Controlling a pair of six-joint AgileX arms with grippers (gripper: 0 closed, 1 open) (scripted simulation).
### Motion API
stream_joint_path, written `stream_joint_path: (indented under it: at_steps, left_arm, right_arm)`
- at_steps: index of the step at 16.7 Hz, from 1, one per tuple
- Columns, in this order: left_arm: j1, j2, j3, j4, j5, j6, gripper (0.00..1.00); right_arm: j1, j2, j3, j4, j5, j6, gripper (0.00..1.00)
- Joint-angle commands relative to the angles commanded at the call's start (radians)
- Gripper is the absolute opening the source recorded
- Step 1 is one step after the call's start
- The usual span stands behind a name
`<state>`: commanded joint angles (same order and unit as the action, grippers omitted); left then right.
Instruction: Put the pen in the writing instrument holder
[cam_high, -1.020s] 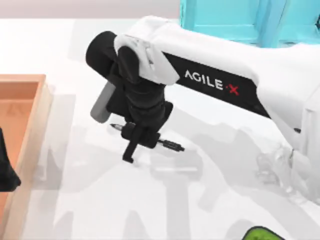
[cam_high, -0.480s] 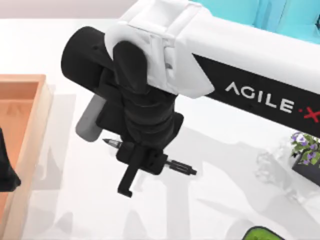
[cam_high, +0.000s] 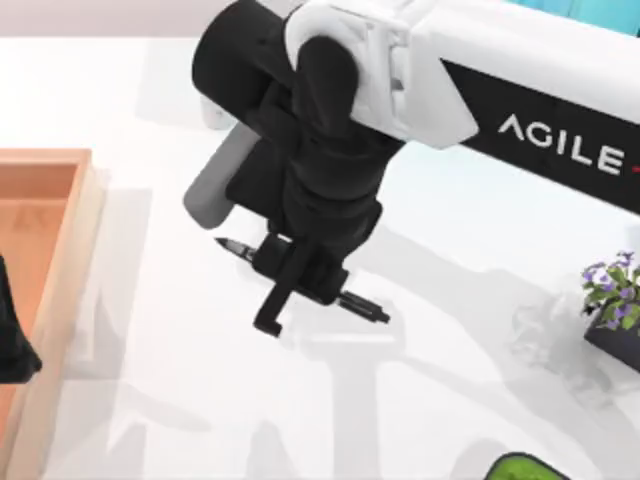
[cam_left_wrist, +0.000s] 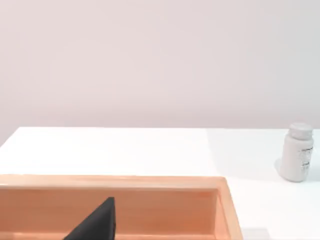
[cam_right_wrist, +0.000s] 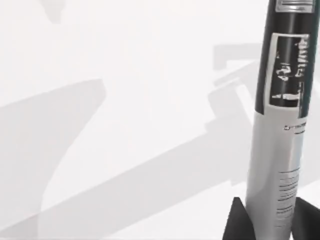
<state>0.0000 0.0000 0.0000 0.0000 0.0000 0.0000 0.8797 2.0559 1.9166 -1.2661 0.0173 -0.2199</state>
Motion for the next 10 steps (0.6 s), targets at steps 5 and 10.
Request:
stream_joint_path:
  at_steps: [5, 10]
  left_arm:
    - [0.0, 0.0, 0.0, 0.0, 0.0, 0.0, 1.0]
    - [0.0, 0.0, 0.0, 0.0, 0.0, 0.0, 1.0]
  right_arm:
    - [-0.29, -0.038, -0.184, 0.288, -0.282, -0.095, 0.0]
    - [-0.667, -0.046, -0.421, 0.627, -0.642, -0.18, 0.0]
